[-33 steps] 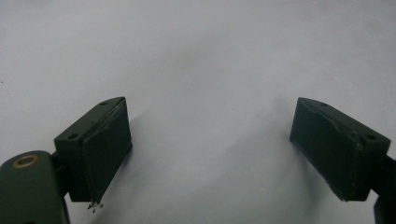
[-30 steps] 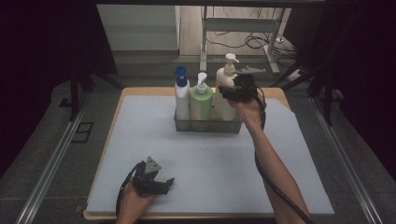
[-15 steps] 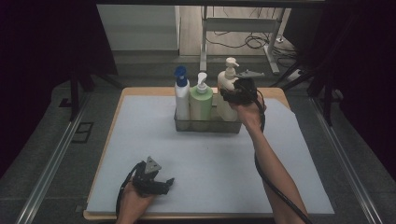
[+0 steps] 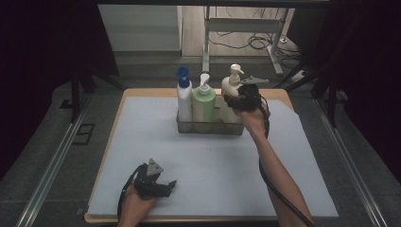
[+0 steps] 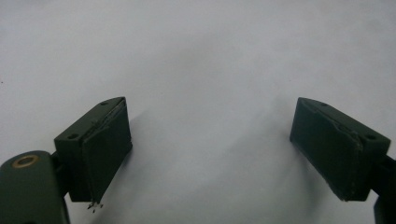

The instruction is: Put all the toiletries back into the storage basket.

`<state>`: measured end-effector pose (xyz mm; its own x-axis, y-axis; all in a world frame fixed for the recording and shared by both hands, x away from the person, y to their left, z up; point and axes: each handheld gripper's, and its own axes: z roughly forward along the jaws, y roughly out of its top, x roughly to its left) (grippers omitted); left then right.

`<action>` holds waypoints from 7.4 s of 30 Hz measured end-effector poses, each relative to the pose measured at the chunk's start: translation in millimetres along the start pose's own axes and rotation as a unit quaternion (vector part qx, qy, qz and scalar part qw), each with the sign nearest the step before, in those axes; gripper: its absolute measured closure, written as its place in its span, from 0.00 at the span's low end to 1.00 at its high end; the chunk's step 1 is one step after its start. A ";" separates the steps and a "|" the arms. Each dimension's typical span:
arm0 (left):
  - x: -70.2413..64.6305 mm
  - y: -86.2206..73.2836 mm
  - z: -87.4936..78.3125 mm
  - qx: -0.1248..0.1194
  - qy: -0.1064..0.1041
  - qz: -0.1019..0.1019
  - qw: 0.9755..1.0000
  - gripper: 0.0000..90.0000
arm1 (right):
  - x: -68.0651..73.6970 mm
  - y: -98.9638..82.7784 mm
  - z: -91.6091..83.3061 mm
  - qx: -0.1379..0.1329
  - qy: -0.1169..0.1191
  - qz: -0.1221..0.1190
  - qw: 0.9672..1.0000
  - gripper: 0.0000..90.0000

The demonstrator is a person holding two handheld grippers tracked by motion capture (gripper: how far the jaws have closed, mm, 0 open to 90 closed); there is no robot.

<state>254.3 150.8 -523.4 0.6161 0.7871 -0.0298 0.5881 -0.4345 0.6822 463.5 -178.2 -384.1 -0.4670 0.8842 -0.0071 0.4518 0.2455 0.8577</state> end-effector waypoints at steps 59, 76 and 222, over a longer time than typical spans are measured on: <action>-0.1 0.0 0.1 -0.001 0.000 0.000 1.000 0.14 | -8.8 -31.4 5.0 0.040 0.018 -0.004 0.999 0.35; -0.2 0.0 -0.1 0.000 0.000 0.000 1.000 0.14 | -14.1 -45.4 -15.3 0.046 0.039 -0.002 0.998 0.42; 0.1 0.2 -0.1 0.001 0.000 0.001 1.000 0.14 | -5.3 -71.5 34.0 0.109 0.045 -0.009 0.993 1.00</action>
<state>254.4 150.8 -523.3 0.6163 0.7870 -0.0286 0.5888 -0.4364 0.6803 459.5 -186.9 -462.9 -0.5374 0.8427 0.0333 0.5919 0.3487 0.7267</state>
